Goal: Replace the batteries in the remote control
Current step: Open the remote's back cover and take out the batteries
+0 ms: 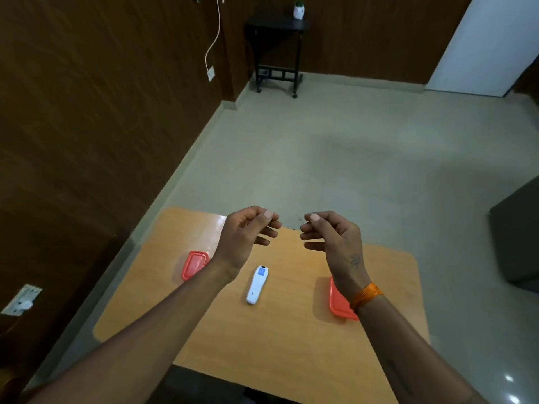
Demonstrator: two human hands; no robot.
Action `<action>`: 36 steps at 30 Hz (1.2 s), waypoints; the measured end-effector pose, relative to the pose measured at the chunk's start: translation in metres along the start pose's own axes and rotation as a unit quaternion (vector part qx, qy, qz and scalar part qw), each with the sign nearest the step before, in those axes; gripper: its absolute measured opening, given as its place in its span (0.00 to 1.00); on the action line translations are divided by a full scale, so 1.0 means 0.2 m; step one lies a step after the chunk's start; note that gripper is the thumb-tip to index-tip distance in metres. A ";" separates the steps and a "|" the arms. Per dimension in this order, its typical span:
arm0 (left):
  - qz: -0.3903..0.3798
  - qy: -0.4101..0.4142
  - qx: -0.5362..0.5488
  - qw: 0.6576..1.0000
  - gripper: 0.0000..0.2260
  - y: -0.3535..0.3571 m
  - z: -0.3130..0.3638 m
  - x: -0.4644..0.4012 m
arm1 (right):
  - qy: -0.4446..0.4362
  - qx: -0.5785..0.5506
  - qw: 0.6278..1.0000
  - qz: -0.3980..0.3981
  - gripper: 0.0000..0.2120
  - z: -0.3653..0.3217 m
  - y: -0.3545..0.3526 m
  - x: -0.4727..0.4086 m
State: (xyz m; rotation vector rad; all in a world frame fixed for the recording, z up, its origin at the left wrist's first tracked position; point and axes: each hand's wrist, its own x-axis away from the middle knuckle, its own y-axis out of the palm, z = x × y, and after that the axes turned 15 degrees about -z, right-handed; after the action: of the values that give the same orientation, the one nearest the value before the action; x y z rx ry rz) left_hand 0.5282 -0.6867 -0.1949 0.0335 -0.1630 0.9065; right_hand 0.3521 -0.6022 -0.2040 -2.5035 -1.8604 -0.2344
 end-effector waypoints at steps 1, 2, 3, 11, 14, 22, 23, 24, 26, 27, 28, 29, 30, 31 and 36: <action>-0.006 -0.007 0.000 1.000 0.11 0.00 -0.03 0.00 | 0.005 0.001 1.000 0.002 0.09 0.03 0.00 0.00; -0.008 -0.013 -0.001 1.000 0.11 -0.01 -0.06 -0.01 | 0.010 0.002 1.000 0.003 0.09 0.06 0.01 0.00; -0.007 -0.019 -0.002 1.000 0.11 -0.01 -0.09 -0.01 | 0.014 0.003 1.000 0.002 0.09 0.09 0.01 0.00; -0.036 -0.061 -0.009 0.997 0.10 -0.15 -0.37 -0.06 | 0.063 -0.011 0.997 0.032 0.08 0.39 0.12 -0.02; -0.042 -0.072 0.004 0.997 0.11 -0.24 -0.49 -0.10 | 0.082 -0.010 0.996 0.047 0.08 0.53 0.22 -0.05; -0.040 -0.105 0.042 0.993 0.12 -0.47 -0.96 -0.16 | 0.112 -0.003 0.989 0.100 0.07 1.03 0.40 -0.11; -0.037 -0.110 0.048 0.992 0.11 -0.49 -1.05 -0.15 | 0.119 -0.003 0.988 0.102 0.07 1.12 0.42 -0.12; -0.037 -0.113 0.050 0.992 0.11 -0.51 -1.15 -0.15 | 0.126 -0.004 0.986 0.105 0.07 1.21 0.43 -0.13; -0.036 -0.114 0.049 0.992 0.10 -0.53 -1.36 -0.15 | 0.136 -0.001 0.985 0.108 0.07 1.41 0.45 -0.16; -0.035 -0.116 0.048 0.992 0.09 -0.54 -1.47 -0.15 | 0.140 0.002 0.984 0.110 0.07 1.52 0.46 -0.17; -0.034 -0.115 0.047 0.992 0.09 -0.55 -1.58 -0.15 | 0.143 0.005 0.983 0.116 0.07 1.62 0.47 -0.18; -0.031 -0.112 0.045 0.992 0.10 -0.55 -1.68 -0.16 | 0.144 0.008 0.982 0.122 0.07 1.73 0.48 -0.19; -0.028 -0.106 0.043 0.993 0.11 -0.56 -1.79 -0.17 | 0.145 0.012 0.981 0.127 0.06 1.84 0.49 -0.20; -0.027 -0.098 0.039 0.994 0.12 -0.56 -1.88 -0.18 | 0.143 0.019 0.981 0.130 0.06 1.95 0.50 -0.22; -0.017 -0.057 0.023 0.998 0.10 -0.59 -2.29 -0.24 | 0.118 0.073 0.979 0.146 0.06 2.40 0.52 -0.29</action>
State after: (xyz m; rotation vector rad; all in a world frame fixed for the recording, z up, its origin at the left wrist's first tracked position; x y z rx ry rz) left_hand 0.6501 -0.7524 -0.6488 0.1318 -0.2474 0.8739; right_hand 0.4887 -0.6400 -0.6771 -2.4809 -1.3535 -0.3564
